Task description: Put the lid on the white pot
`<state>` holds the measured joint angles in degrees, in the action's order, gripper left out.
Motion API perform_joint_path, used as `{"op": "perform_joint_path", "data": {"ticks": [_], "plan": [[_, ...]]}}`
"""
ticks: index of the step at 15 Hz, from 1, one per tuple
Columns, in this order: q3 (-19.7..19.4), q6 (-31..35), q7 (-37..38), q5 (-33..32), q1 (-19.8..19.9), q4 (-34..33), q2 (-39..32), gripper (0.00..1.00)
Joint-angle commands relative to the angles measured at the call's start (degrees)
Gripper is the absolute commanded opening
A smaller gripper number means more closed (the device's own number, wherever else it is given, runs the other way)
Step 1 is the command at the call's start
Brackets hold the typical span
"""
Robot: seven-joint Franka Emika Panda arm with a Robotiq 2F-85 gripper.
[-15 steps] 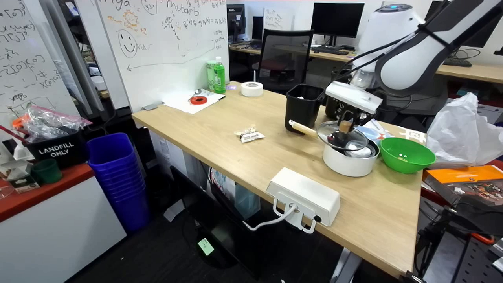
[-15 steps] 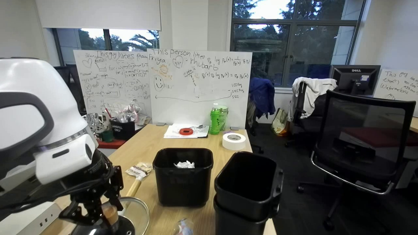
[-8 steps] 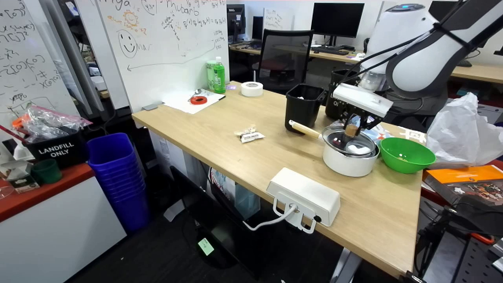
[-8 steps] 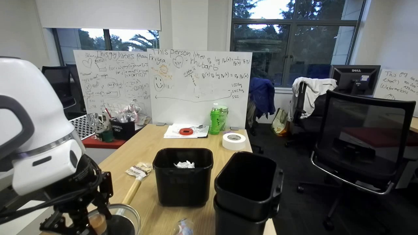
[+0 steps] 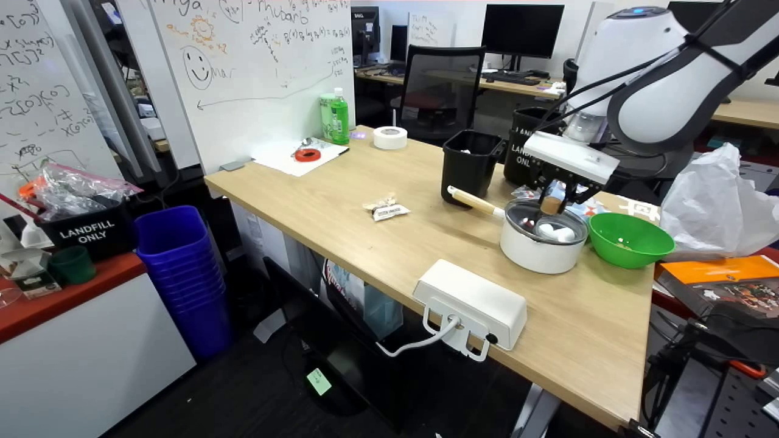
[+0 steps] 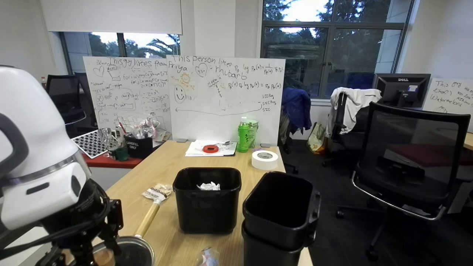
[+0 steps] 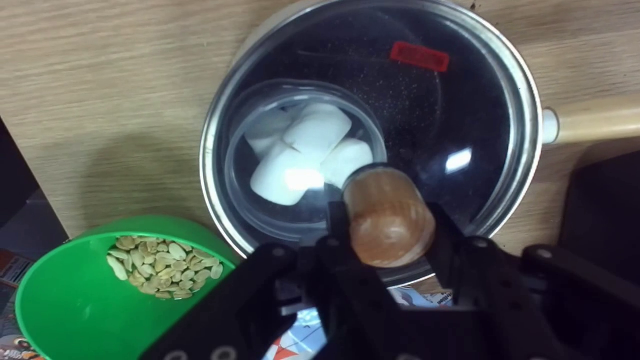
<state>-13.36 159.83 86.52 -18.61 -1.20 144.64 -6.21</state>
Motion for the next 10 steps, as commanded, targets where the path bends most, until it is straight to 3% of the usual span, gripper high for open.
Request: {"op": "perform_joint_path", "data": {"ticks": [1,2,3,10], "plan": [[0.92,-0.57,-1.15,0.54,1.37,0.30,0.70,0.16],[0.92,-1.21,-0.97,0.28,1.28,0.07,0.52,0.16],[0.89,-0.27,-0.08,-0.07,1.10,-0.10,-0.01,0.41],[0.89,-0.37,-0.07,-0.08,1.10,-0.09,-0.01,0.41]]}}
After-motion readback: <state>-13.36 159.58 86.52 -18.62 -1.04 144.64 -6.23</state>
